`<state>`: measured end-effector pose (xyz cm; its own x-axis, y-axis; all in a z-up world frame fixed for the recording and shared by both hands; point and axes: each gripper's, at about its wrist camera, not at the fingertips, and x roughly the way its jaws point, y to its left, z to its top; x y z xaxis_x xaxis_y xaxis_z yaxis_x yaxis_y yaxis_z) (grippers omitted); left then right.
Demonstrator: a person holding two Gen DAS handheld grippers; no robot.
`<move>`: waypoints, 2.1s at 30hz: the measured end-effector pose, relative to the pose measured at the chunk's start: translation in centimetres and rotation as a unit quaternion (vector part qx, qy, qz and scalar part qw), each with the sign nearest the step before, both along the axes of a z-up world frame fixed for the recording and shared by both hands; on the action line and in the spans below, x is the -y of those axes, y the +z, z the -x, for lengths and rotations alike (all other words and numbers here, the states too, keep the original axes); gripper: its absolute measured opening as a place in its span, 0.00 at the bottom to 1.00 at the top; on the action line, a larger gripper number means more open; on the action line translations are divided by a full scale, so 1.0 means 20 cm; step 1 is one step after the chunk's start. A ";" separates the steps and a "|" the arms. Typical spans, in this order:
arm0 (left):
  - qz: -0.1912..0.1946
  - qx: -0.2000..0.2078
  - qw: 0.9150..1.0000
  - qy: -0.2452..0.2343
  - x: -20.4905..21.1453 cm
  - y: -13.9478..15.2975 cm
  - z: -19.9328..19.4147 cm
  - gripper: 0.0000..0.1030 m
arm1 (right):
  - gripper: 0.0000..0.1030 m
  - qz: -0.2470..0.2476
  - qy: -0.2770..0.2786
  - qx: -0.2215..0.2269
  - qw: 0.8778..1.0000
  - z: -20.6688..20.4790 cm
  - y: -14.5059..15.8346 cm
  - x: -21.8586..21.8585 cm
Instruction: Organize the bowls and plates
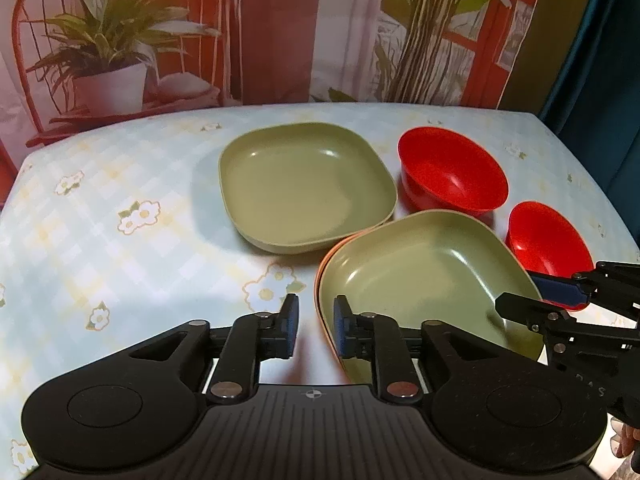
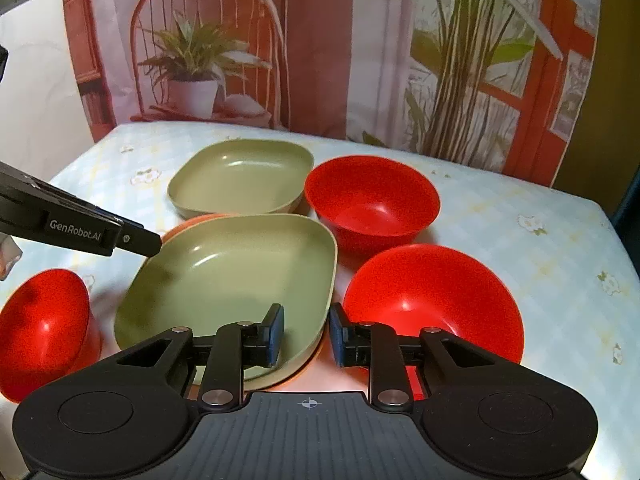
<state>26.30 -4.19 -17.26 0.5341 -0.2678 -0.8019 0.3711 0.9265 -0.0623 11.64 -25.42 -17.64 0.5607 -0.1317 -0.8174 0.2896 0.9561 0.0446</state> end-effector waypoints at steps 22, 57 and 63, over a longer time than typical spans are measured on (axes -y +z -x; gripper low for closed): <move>0.021 0.119 0.991 0.063 -0.18 0.31 0.01 0.49 | 0.44 -0.009 0.008 0.057 0.998 -0.07 0.20 0.08; 0.025 0.095 0.992 0.082 -0.27 0.24 -0.29 0.57 | 0.44 0.008 0.027 0.068 0.997 -0.52 0.18 0.23; 0.032 0.073 0.994 0.072 -0.25 0.16 -0.35 0.57 | 0.43 0.001 0.026 0.054 0.998 -0.56 0.12 0.26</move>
